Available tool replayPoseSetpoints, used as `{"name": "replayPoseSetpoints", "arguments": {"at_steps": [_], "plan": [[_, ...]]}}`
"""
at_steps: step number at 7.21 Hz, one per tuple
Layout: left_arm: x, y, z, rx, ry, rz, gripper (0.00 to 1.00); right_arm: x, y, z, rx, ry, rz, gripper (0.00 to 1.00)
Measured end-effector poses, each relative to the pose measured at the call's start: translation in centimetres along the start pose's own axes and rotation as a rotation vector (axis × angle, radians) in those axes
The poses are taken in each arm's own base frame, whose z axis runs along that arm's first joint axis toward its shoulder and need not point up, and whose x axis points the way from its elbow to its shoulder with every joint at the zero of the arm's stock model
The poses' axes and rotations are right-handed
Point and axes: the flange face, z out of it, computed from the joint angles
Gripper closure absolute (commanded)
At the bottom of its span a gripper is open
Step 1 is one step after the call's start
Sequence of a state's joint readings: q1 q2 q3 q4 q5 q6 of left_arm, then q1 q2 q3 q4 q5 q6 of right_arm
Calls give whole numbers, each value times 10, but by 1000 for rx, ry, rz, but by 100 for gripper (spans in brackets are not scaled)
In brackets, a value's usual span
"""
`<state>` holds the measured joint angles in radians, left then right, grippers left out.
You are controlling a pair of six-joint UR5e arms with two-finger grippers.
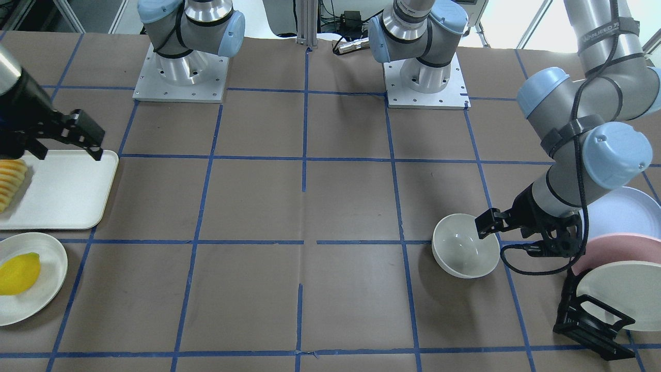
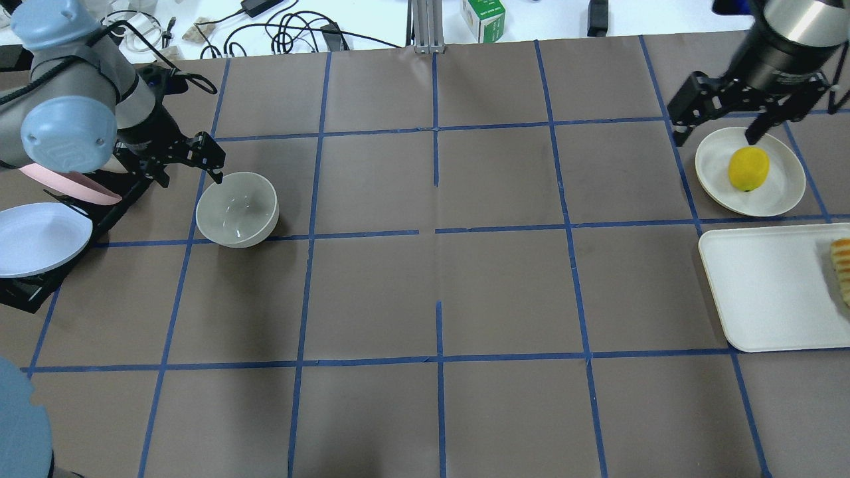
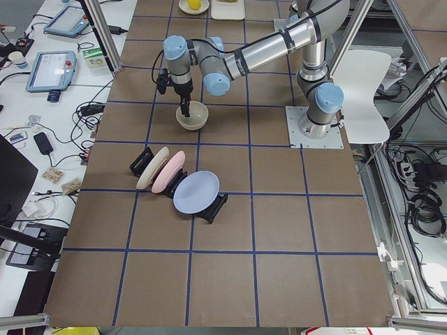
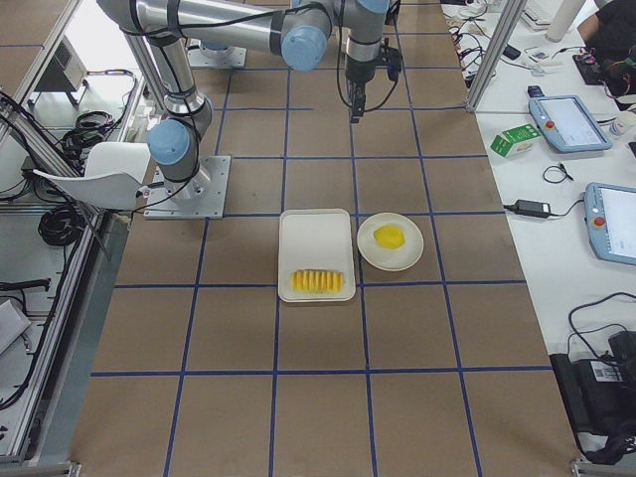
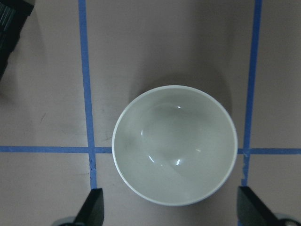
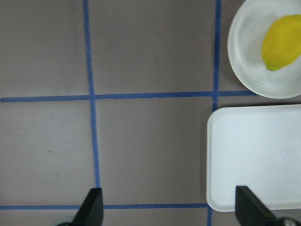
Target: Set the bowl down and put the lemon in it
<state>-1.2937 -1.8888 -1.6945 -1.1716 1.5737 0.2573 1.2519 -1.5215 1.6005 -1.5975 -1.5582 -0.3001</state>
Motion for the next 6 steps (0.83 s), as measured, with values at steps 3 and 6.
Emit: {"name": "replayPoseSetpoints", "arguments": {"at_steps": [3, 6], "plan": [[-7, -5, 35, -11, 6, 4, 2, 154, 22, 51, -32, -37, -33, 0], [-11, -17, 62, 7, 1, -5, 4, 280, 20, 161, -8, -17, -120, 3]]}}
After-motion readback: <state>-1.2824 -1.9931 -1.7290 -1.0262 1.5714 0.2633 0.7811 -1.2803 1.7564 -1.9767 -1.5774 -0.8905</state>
